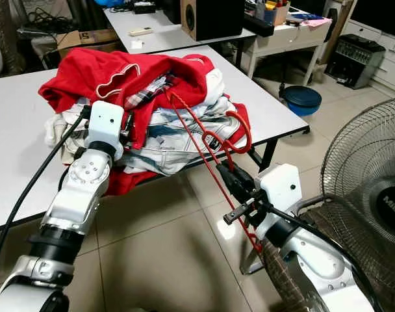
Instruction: Hang hanger
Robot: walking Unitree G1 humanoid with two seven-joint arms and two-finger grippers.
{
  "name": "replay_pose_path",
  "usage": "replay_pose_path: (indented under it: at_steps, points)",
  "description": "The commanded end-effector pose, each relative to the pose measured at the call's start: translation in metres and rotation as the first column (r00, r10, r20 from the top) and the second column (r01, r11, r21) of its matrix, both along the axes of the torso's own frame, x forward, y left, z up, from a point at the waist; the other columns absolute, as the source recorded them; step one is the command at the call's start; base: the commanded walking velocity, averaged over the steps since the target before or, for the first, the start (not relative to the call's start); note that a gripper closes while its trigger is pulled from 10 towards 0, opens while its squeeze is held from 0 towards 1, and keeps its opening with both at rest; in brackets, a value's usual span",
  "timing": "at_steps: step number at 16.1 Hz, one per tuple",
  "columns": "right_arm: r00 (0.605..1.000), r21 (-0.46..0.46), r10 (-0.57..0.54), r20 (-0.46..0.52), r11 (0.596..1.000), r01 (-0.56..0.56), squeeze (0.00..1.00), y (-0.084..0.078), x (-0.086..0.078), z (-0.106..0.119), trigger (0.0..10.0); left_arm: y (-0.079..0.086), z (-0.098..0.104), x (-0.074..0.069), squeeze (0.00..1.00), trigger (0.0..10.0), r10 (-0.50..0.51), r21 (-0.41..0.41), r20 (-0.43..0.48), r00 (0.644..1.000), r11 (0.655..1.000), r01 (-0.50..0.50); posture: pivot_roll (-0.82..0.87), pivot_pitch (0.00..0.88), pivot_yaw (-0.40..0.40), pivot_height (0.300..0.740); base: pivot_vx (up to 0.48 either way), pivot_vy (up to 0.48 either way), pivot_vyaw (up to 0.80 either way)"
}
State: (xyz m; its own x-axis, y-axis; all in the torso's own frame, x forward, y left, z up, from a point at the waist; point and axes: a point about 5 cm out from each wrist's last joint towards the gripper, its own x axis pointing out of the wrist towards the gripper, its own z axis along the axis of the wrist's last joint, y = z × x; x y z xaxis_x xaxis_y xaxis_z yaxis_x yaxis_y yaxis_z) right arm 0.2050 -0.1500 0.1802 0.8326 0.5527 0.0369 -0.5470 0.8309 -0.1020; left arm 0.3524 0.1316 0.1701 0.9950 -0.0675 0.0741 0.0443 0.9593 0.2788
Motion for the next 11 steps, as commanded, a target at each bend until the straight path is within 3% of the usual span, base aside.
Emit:
replay_pose_path:
  at_steps: [1, 2, 11]
  points:
    - [1.0, 0.003, 0.019, 0.002, 1.0, -0.019, 0.0, 0.003, -0.0004, 0.0008, 10.0, -0.0004, 0.0012, 0.0029, 0.0, 10.0, -0.005, -0.021, -0.017, 1.0, 1.0, 0.005, -0.06, 0.0, 0.052, 0.74, 0.0, 0.0, 0.0]
    - [1.0, 0.001, 0.018, 0.003, 1.0, -0.018, 0.0, 0.0027, -0.0001, 0.0007, 10.0, -0.0006, -0.0022, 0.0034, 0.0, 0.0, -0.002, -0.024, -0.029, 1.0, 1.0, 0.002, -0.07, 0.0, 0.054, 0.74, 0.0, 0.0, 0.0]
    - [1.0, -0.004, 0.015, -0.003, 1.0, -0.015, 0.0, 0.0026, -0.0024, -0.0021, 10.0, 0.0042, 0.0061, 0.0049, 0.0, 0.0, 0.036, -0.037, 0.034, 0.999, 0.999, -0.035, -0.07, 0.0, 0.059, 0.74, 0.0, 0.0, 0.0]
